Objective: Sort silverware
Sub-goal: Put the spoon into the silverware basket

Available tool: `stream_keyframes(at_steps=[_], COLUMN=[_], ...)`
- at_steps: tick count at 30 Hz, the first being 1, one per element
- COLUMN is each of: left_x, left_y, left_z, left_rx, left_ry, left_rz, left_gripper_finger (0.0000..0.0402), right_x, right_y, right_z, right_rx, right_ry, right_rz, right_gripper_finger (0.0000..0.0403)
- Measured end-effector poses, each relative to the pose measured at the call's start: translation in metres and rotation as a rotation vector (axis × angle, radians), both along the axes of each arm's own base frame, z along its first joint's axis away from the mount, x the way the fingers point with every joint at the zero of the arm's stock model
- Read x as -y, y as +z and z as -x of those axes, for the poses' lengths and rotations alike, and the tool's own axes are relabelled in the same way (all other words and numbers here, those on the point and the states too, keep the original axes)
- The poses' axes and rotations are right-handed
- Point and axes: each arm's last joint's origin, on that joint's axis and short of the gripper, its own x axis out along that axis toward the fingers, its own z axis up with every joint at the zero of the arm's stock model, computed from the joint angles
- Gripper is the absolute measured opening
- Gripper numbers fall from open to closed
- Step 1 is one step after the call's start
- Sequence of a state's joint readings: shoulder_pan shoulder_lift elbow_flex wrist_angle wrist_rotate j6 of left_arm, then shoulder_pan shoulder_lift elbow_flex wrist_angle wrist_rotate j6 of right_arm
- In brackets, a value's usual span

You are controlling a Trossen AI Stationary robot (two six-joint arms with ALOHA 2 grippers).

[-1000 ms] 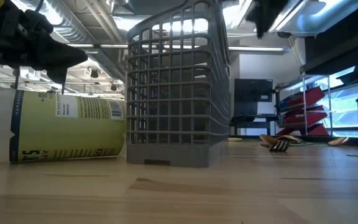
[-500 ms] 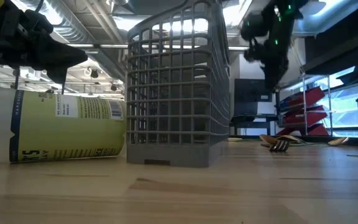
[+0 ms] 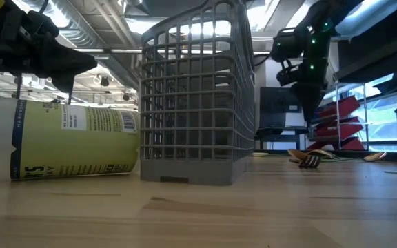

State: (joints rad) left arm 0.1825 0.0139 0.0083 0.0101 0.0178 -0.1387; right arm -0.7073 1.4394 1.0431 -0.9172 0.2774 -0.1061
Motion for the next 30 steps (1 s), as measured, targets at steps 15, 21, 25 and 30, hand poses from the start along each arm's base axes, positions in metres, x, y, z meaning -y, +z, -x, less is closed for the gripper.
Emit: stream_keyframes(at_steps=[15, 21, 25, 30], left_x=[0.000, 0.000, 0.000, 0.000], left_y=[0.000, 0.000, 0.000, 0.000], left_z=[0.000, 0.000, 0.000, 0.000], left_rx=[0.000, 0.000, 0.001, 0.001], left_ry=[0.000, 0.000, 0.000, 0.000], left_rz=[0.000, 0.000, 0.000, 0.000], left_gripper_finger=[0.0051, 0.0051, 0.0051, 0.0051], right_x=[0.031, 0.049, 0.055, 0.057], right_y=[-0.048, -0.057, -0.065, -0.073], right_z=[0.006, 0.018, 0.023, 0.019], right_rx=[-0.040, -0.034, -0.046, -0.040], right_ry=[-0.032, -0.090, -0.114, -0.080], right_rz=[-0.145, -0.151, -0.183, -0.215], right_gripper_finger=[0.0232, 0.0232, 0.0232, 0.0232])
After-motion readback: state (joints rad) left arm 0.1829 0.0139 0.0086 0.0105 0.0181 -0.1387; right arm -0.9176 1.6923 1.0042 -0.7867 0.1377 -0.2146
